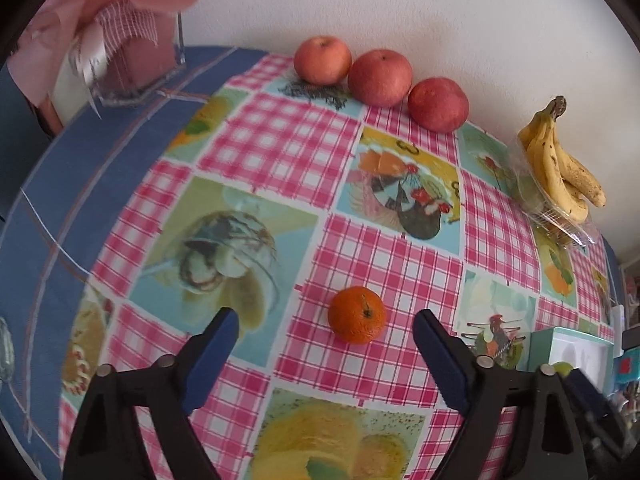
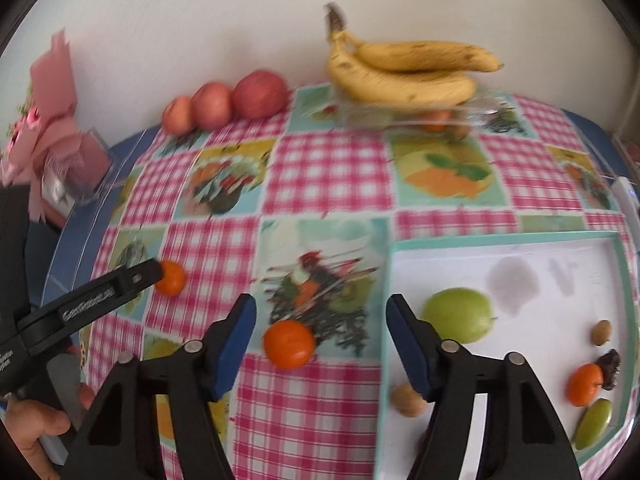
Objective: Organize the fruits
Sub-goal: 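Grasp an orange with the right tool while the left tool grasps another orange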
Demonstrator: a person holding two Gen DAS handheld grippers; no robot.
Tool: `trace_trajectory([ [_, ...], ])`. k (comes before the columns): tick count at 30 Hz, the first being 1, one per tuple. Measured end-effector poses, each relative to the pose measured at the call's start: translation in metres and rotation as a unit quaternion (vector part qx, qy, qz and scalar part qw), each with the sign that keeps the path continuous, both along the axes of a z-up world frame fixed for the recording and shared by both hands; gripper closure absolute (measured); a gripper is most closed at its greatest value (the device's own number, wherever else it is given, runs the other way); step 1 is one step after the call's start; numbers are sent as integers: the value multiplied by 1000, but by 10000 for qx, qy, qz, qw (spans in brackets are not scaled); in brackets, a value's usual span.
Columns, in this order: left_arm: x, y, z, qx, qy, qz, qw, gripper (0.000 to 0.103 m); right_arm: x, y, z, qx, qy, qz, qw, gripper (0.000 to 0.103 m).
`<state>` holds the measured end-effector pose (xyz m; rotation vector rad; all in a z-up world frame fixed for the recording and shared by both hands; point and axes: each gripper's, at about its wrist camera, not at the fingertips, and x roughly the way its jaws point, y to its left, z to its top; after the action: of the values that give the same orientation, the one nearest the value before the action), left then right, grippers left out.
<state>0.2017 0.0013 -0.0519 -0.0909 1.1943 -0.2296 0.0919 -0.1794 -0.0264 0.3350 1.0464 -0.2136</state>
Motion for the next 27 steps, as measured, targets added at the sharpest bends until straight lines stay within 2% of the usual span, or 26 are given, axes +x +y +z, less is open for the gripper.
trace_trajectory([
  [2,0,-1,-5,-100,53,-21,9999,22,4,8,-8,32,99,117,9999,38],
  [5,1,-5,-13,-183,117,-79,9997,30,8,15,-21,87,269,216,9994,49],
  [10,3,-7,-23,-388,199,-54,9990,38,10,22,-35,48,459,283,9985,51],
  [17,6,-9,-24,-572,134,-107,9982,64,10,25,-39,26,509,364,9980,64],
  [23,6,-10,-19,-618,100,-213,9978,66,10,24,-37,71,494,377,9980,66],
  [27,2,-10,-6,-498,28,-246,9985,66,7,20,-33,146,451,294,9984,66],
])
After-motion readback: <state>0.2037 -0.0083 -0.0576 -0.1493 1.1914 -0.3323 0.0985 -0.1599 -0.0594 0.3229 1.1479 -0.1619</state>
